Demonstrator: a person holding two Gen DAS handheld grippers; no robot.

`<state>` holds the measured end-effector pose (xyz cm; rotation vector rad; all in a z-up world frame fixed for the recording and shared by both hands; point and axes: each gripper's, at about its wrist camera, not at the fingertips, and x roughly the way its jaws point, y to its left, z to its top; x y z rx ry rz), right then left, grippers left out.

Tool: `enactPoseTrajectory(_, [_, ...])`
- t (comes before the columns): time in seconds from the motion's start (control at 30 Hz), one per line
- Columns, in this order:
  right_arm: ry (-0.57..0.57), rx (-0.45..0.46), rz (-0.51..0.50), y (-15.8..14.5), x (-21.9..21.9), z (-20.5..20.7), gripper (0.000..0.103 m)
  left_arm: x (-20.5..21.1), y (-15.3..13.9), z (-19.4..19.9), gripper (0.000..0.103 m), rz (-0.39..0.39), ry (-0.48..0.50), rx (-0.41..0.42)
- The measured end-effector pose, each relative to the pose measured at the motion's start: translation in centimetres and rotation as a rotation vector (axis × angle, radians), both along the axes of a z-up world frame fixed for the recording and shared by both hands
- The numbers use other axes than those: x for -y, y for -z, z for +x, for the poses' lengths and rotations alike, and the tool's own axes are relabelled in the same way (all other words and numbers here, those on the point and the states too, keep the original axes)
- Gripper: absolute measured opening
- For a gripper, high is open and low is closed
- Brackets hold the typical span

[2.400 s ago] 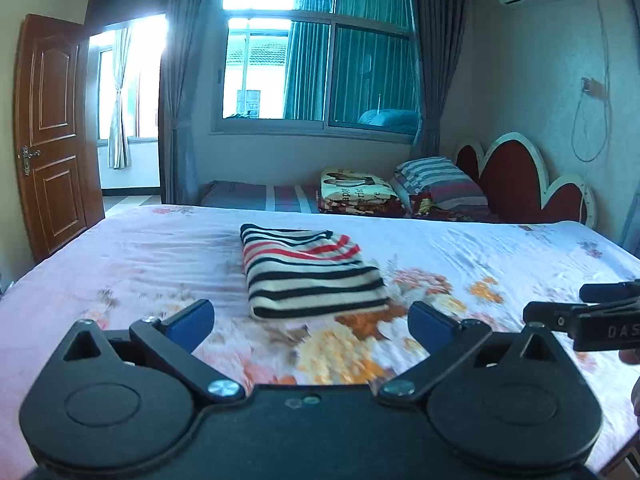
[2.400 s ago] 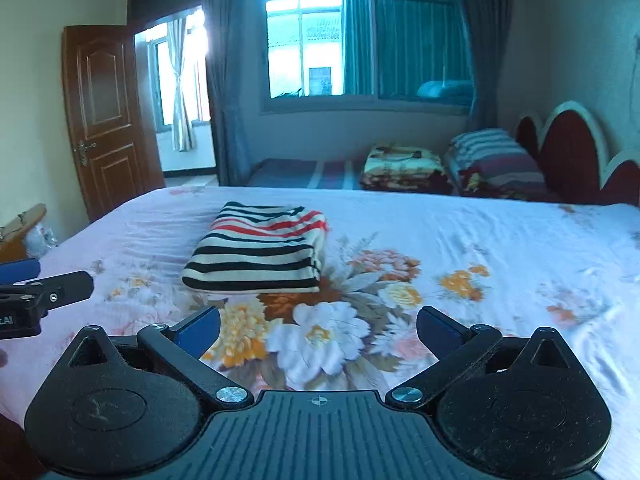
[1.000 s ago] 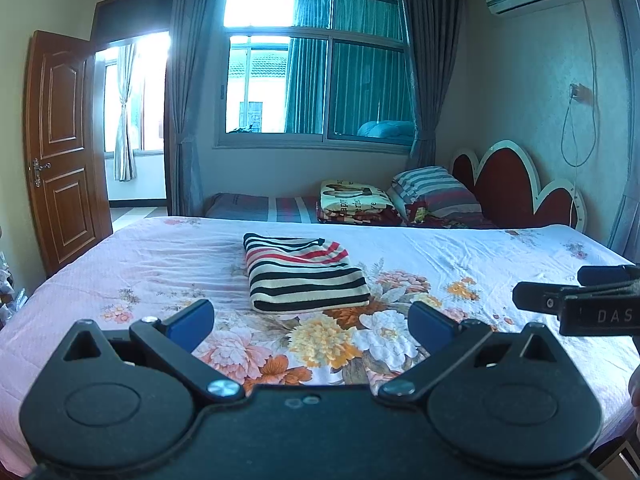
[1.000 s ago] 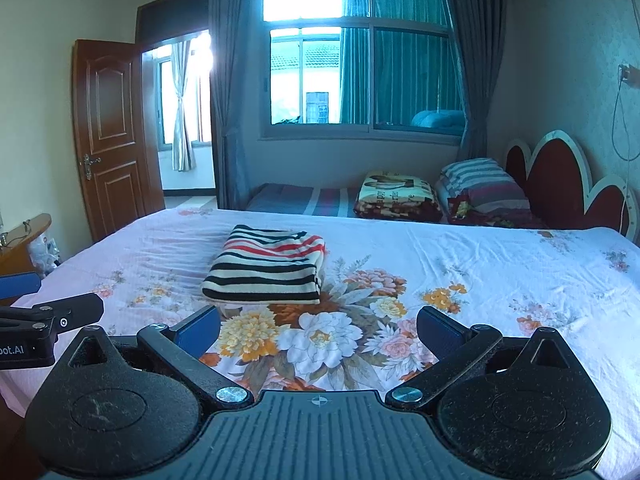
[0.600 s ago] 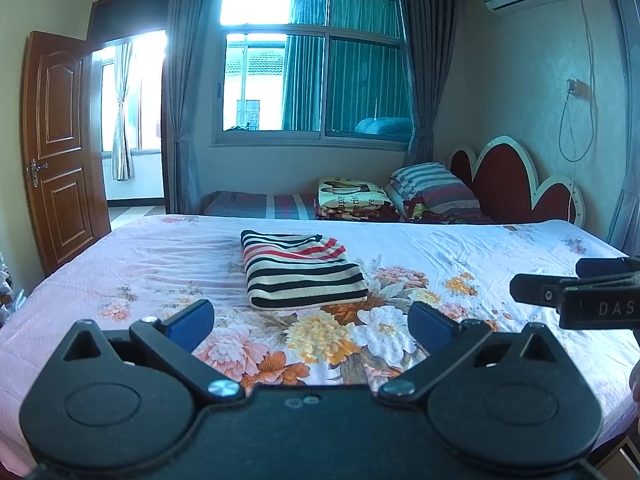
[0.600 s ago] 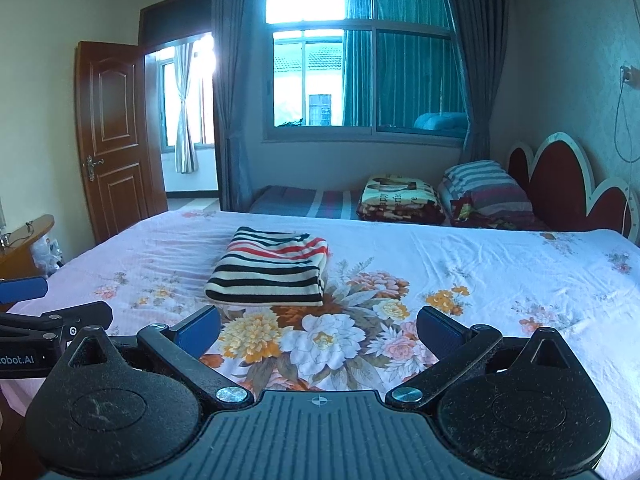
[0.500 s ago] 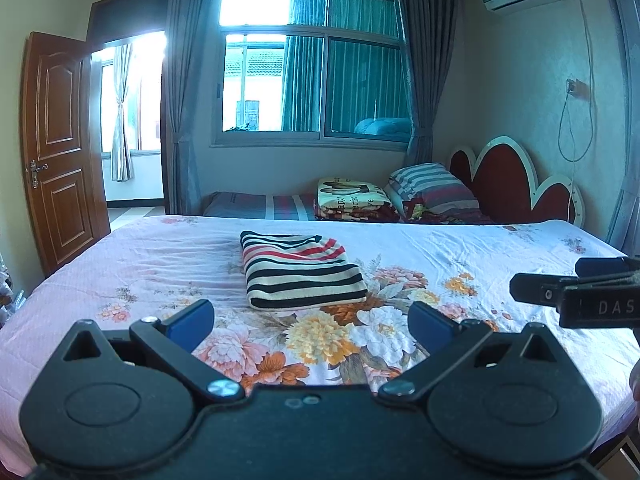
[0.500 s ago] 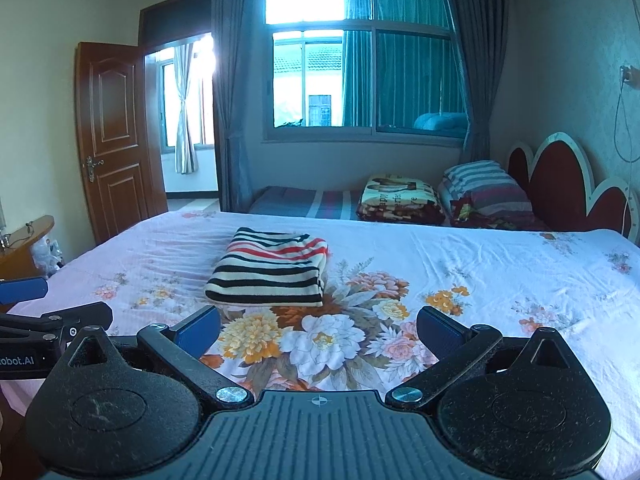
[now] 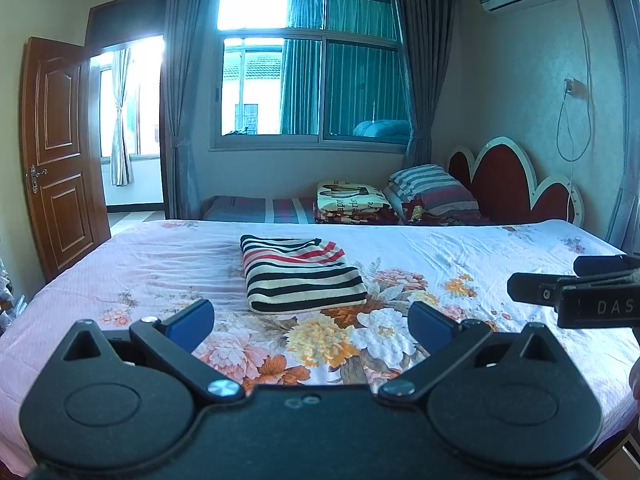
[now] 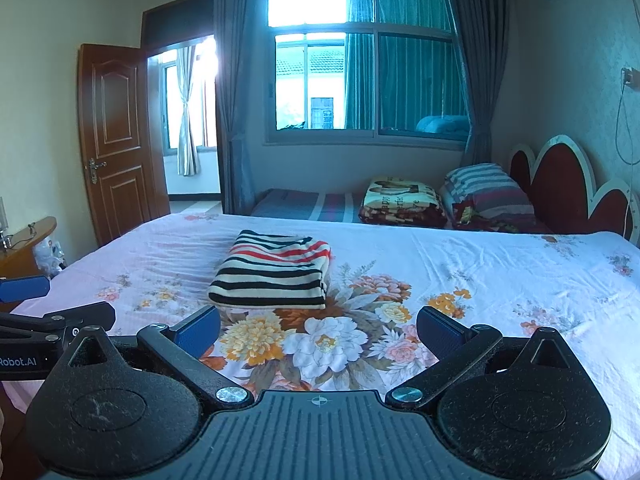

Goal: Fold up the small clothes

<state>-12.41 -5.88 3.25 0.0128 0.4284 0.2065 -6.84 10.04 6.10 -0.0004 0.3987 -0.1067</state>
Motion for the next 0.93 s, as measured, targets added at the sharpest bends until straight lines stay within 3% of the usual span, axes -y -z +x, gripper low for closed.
enactPoseTrajectory(0.93, [-0.016, 0.009, -0.007, -0.04, 0.24, -0.09, 0.103, -0.25, -0.34, 0.18, 0.103, 0.007, 0.019, -0.014])
